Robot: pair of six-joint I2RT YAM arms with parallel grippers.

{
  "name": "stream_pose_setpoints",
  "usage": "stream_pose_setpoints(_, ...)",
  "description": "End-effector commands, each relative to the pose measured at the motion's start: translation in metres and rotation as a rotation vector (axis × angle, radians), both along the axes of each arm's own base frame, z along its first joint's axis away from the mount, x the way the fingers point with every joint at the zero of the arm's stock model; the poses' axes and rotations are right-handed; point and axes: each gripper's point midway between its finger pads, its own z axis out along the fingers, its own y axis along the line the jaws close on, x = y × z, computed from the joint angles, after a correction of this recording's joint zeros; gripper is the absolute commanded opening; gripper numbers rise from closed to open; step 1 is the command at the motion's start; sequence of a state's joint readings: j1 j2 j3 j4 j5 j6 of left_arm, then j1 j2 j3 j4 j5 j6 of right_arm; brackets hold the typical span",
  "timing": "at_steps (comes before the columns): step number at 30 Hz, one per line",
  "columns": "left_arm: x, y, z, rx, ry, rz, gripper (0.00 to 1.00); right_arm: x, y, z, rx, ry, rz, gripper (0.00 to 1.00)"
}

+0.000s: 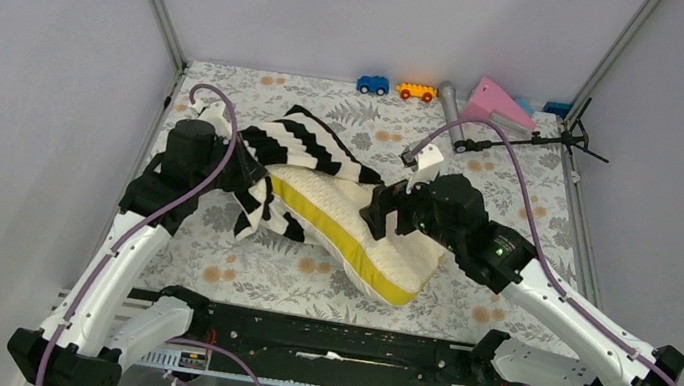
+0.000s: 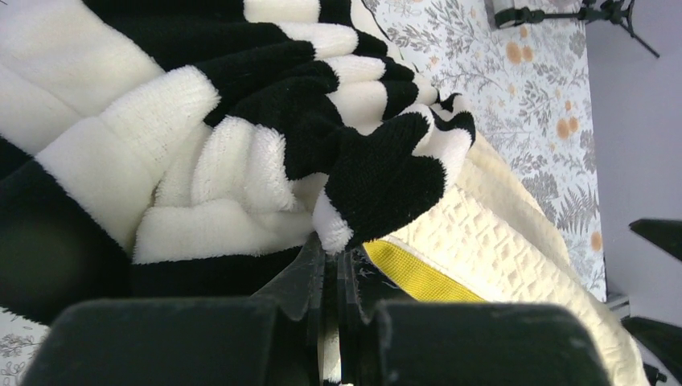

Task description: Remove the pillowcase from the pillow

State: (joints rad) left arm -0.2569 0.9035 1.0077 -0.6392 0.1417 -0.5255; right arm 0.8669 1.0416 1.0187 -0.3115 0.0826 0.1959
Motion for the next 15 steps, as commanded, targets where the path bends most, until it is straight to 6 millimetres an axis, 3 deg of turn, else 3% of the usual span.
stream_pose_setpoints(1,-0.003,-0.007,0.021,0.01,-0.105,-0.094,0.0,-0.001,0.029,0.031,0.113,-0.051,0.047,1.0)
stream_pose_setpoints(7,-0.008,-0.005,0.019,0.023,-0.115,-0.099,0.0,-0.008,0.057,0.011,-0.106,-0.106,0.108,1.0)
stream_pose_setpoints(15,-0.015,-0.009,0.026,-0.003,-0.134,-0.119,0.0,-0.016,0.104,-0.006,-0.223,-0.115,0.231,1.0)
